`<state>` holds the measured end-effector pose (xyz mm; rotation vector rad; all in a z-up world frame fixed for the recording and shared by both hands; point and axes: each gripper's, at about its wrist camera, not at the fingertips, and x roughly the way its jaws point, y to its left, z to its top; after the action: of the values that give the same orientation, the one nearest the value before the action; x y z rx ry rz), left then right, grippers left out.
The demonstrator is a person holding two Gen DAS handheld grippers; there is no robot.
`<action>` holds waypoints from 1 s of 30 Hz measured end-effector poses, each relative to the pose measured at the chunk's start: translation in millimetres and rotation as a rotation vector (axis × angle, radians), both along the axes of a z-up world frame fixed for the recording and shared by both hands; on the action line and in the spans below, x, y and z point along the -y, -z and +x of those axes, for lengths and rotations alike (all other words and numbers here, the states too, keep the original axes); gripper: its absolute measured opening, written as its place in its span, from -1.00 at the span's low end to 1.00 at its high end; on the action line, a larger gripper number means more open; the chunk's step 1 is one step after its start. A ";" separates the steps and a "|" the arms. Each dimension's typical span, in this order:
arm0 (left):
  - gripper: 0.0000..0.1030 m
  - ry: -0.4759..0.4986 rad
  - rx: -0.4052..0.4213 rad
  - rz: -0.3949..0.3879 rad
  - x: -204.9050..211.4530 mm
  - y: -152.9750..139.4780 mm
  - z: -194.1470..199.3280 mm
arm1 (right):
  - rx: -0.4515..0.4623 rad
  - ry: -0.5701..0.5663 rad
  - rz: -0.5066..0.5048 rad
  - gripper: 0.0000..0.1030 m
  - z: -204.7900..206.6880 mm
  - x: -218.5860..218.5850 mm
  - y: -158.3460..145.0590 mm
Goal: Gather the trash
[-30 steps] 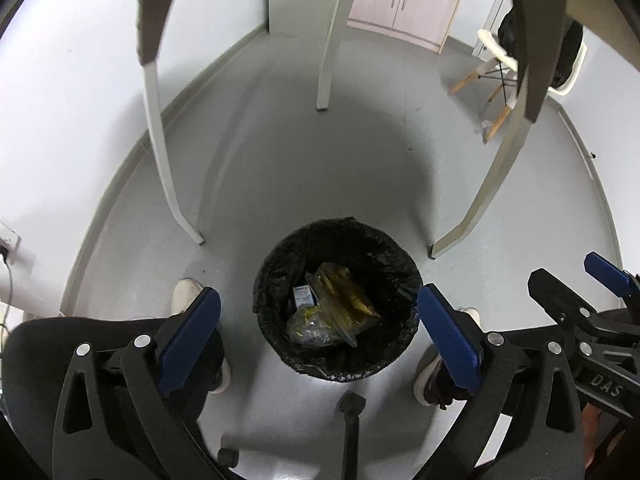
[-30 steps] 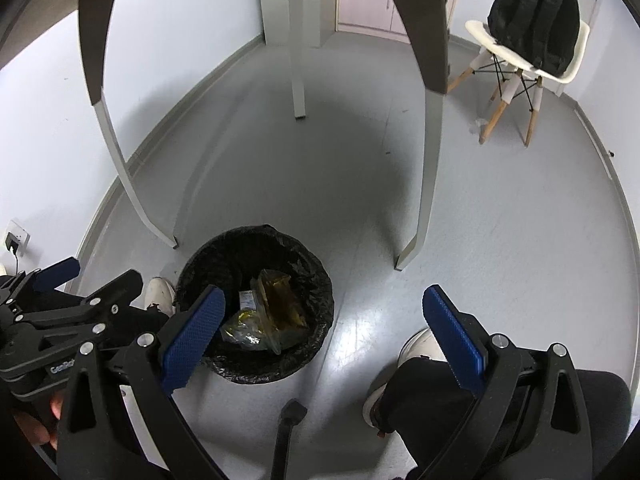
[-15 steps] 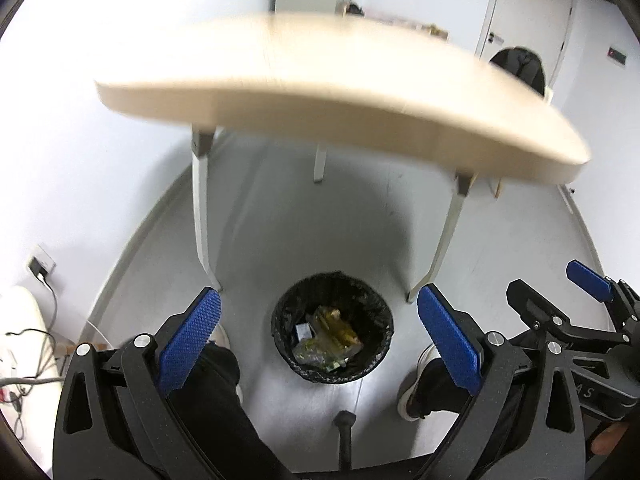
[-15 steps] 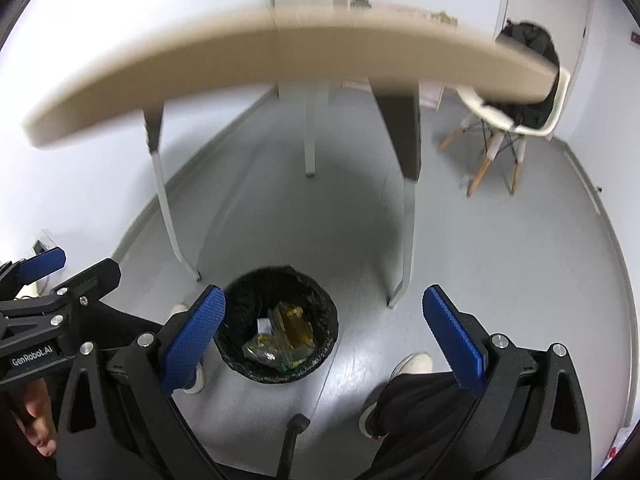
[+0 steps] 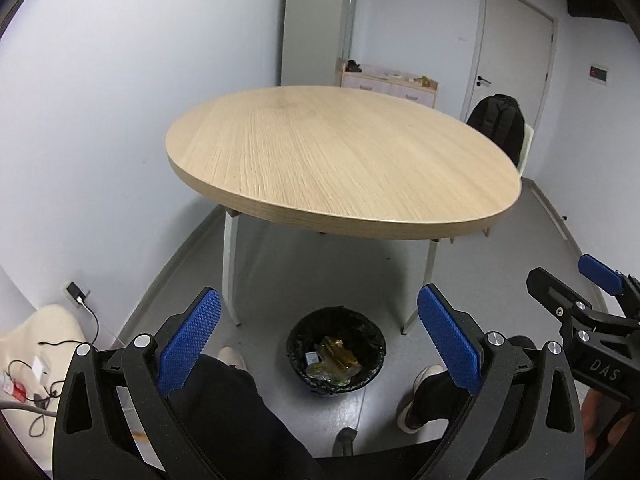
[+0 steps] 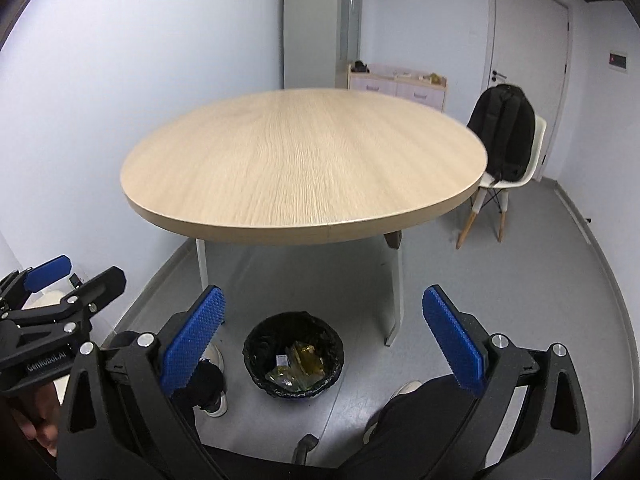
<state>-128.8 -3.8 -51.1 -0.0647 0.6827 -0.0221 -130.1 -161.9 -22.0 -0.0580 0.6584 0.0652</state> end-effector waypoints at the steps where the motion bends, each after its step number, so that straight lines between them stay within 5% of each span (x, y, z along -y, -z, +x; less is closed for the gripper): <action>1: 0.89 0.003 0.000 0.004 0.6 -1.1 -2.6 | 0.010 0.000 0.007 0.85 -7.0 1.8 -3.9; 30: 0.89 -0.002 -0.005 0.030 9.0 -6.6 -9.8 | 0.015 -0.024 0.029 0.85 -21.3 4.8 -9.9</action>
<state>-138.6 -12.8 -44.5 -0.0369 0.6875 -0.0099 -151.4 -166.6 -12.1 -0.0383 0.6418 0.0971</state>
